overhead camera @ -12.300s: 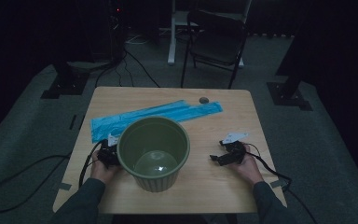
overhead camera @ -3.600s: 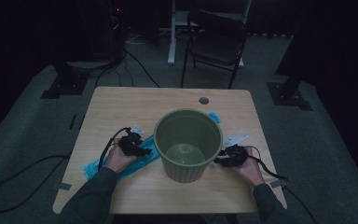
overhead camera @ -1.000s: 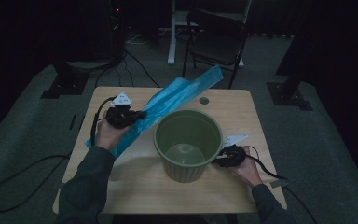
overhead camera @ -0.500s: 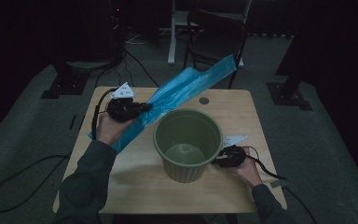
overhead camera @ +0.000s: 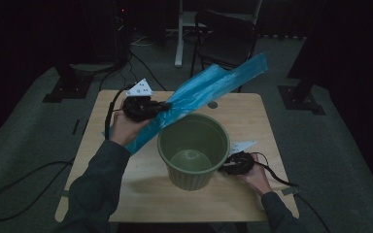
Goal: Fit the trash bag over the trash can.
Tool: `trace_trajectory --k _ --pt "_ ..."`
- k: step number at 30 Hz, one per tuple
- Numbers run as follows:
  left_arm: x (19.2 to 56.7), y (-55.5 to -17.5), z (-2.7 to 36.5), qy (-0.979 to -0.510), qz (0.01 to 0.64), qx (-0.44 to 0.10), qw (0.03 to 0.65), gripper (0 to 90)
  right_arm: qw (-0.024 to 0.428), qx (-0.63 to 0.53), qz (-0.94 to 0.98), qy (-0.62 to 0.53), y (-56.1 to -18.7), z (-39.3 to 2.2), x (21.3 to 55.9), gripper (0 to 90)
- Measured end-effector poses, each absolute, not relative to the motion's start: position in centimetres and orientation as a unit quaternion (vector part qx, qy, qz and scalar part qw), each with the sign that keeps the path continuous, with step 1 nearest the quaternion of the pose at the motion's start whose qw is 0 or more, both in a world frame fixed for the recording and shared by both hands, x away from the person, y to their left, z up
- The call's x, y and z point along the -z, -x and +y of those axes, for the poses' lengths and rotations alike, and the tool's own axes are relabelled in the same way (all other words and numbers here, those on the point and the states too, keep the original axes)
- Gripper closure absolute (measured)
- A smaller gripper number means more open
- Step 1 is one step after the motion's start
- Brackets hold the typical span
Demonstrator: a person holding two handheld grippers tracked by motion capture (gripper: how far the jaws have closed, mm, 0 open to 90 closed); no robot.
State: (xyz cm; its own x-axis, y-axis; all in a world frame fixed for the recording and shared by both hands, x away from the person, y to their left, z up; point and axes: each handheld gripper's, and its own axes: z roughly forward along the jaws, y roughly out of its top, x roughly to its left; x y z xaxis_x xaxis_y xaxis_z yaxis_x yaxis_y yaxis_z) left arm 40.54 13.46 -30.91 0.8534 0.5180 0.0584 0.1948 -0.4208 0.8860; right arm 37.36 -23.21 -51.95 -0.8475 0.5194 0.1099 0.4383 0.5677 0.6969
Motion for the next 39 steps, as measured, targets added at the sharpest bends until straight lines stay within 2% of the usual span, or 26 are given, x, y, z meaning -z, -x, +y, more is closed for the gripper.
trace_trajectory --k 8,25,39 --pt "30.2 -40.5 11.9 -0.832 0.199 -0.158 0.493 88.9 0.046 -0.384 0.882 -0.270 -37.4 -23.0 52.0 61.1" --pt "29.2 -40.8 7.7 -0.840 0.164 -0.143 0.496 88.9 0.059 -0.389 0.882 -0.260 -37.0 -22.0 51.6 62.9" --pt "28.5 -41.3 2.8 -0.844 0.135 -0.113 0.506 88.9 0.059 -0.393 0.880 -0.258 -37.0 -22.0 51.5 63.5"
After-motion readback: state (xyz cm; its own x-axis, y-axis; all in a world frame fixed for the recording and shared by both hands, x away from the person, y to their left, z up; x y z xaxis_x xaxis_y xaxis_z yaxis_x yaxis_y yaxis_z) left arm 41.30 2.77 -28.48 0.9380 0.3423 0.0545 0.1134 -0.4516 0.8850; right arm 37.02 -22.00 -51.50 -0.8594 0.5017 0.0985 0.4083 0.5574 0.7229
